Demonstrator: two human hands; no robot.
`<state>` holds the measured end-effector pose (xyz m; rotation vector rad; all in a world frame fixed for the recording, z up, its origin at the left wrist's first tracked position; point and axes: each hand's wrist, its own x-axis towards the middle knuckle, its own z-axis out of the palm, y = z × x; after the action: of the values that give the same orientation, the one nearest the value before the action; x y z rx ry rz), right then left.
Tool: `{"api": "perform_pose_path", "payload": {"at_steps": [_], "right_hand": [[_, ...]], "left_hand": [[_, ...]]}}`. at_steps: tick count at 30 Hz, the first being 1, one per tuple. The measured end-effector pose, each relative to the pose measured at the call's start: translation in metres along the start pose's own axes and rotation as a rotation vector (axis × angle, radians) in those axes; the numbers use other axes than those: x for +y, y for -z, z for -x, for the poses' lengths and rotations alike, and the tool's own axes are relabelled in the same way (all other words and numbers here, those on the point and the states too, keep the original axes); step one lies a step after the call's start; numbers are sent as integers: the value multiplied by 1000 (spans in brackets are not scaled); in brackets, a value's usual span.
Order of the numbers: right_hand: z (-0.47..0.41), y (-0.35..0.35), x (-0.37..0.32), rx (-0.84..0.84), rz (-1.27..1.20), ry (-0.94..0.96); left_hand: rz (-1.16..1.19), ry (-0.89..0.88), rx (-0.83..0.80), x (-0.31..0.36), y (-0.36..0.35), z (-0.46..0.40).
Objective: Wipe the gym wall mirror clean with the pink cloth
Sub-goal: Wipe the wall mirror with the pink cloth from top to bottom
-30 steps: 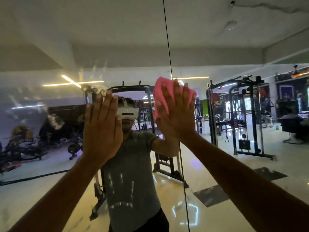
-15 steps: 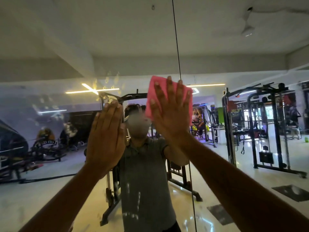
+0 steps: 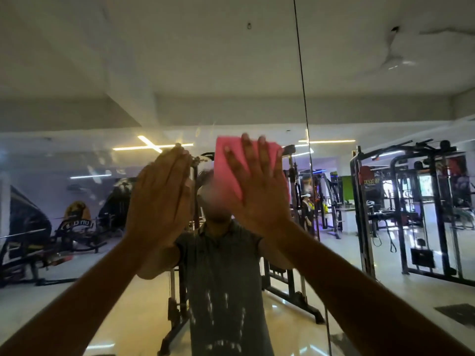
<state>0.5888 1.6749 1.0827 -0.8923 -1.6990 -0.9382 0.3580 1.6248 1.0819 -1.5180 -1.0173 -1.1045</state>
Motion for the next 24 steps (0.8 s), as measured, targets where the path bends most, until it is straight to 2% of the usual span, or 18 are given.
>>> {"api": "perform_pose_path", "payload": {"at_steps": [2, 4, 6, 9, 11, 13, 14, 16, 18, 20, 21, 24], "right_hand": [[44, -3, 4, -54, 11, 75], [54, 0, 24, -45, 49, 48], [11, 4, 30, 5, 60, -90], [-74, 12, -14, 63, 79, -258], [-75, 5, -50, 35, 110, -74], [-24, -4, -60, -28, 78, 116], [6, -6, -54, -79, 30, 148], [20, -5, -29, -72, 41, 86], [-25, 1, -14, -15, 69, -106], [-79, 9, -31, 32, 123, -237], [-91, 10, -50, 30, 144, -235], [-44, -3, -87, -58, 142, 124]], "left_hand": [[-111, 19, -26, -21, 6, -4], [-146, 19, -38, -36, 9, -3], [-105, 4, -26, -42, 9, -2], [37, 28, 6, -46, 8, -5], [80, 41, 22, -51, 13, -7], [35, 0, 8, -60, 21, -9], [11, -32, -7, -64, 24, -8], [8, -78, -20, -73, 25, -6], [41, -82, -28, -76, 25, -7], [64, -69, -32, -77, 25, -9], [61, -58, -29, -79, 27, -9], [20, -37, -21, -79, 31, -6]]}}
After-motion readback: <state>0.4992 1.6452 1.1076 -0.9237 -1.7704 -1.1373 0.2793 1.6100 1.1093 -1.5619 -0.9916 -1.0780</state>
